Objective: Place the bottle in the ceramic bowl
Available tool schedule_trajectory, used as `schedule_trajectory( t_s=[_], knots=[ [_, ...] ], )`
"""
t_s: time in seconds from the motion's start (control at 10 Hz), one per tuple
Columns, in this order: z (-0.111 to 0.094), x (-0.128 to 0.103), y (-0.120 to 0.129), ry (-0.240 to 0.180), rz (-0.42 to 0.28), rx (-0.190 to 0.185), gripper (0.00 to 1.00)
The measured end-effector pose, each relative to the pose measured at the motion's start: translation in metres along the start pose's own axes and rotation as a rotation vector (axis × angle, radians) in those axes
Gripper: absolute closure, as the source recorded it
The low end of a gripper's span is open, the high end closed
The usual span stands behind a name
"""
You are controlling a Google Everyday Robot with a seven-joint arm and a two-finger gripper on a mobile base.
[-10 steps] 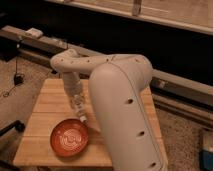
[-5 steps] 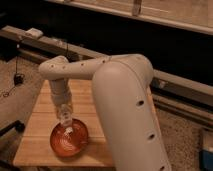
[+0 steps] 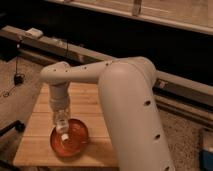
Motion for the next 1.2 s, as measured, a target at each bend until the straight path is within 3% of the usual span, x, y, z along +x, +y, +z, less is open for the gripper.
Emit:
schedule_trajectory(
  t_s=[0.2, 1.2],
  knots=[
    [0.0034, 0.0037, 0.0042, 0.016, -0.017, -0.009, 0.2],
    [0.0016, 0.0087, 0.0031, 0.019, -0.036, -0.008, 0.2]
  ],
)
